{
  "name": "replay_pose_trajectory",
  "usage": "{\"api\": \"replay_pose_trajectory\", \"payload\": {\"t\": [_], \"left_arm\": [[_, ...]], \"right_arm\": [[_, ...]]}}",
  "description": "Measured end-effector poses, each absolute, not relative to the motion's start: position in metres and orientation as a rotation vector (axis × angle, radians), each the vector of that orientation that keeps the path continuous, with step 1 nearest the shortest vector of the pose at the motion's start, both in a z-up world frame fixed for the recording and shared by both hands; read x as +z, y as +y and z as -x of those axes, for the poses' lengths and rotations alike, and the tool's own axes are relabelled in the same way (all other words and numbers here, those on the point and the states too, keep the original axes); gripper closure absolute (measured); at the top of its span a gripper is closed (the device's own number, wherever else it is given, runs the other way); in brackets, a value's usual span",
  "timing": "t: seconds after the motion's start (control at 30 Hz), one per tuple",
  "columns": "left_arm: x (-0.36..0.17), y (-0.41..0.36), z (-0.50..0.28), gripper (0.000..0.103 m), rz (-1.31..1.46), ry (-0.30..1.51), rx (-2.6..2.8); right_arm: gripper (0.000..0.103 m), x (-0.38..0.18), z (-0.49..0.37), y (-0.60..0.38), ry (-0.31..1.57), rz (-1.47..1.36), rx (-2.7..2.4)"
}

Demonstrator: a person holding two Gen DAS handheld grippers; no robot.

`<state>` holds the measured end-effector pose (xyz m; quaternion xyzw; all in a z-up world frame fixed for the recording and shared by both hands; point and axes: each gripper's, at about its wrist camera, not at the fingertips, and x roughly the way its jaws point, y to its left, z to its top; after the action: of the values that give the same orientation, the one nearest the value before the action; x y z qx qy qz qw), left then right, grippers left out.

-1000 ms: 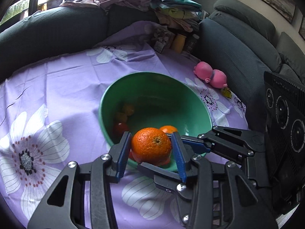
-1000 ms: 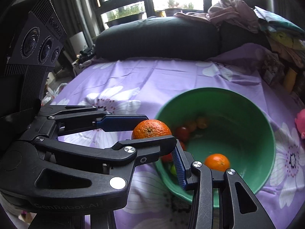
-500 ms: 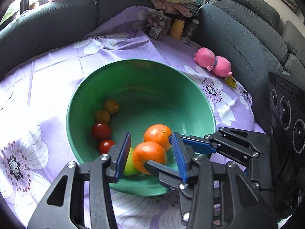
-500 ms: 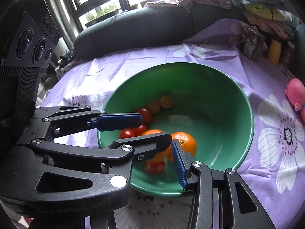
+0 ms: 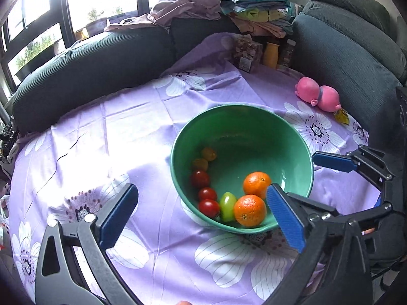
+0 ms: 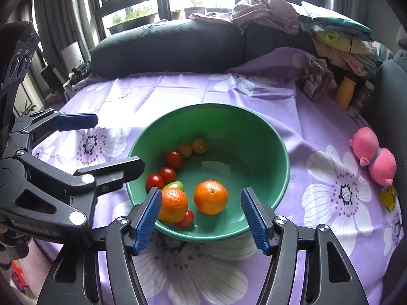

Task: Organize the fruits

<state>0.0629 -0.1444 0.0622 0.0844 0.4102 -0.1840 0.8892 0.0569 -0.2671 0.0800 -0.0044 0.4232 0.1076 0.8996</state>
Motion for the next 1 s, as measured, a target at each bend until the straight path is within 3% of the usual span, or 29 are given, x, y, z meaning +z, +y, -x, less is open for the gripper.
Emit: {"api": "replay_pose_trajectory", "payload": {"t": [0.53, 1.0], "left_arm": [[0.087, -0.134, -0.055, 0.001, -0.221, 0.824, -0.255], [0.086, -0.136, -0.058, 0.001, -0.238, 0.831, -0.222]], "right_arm": [[0.034, 0.118, -0.044, -0.272, 0.849, 0.009, 0.263], [0.034, 0.119, -0.047, -0.271, 0.852, 0.007, 0.255]]}}
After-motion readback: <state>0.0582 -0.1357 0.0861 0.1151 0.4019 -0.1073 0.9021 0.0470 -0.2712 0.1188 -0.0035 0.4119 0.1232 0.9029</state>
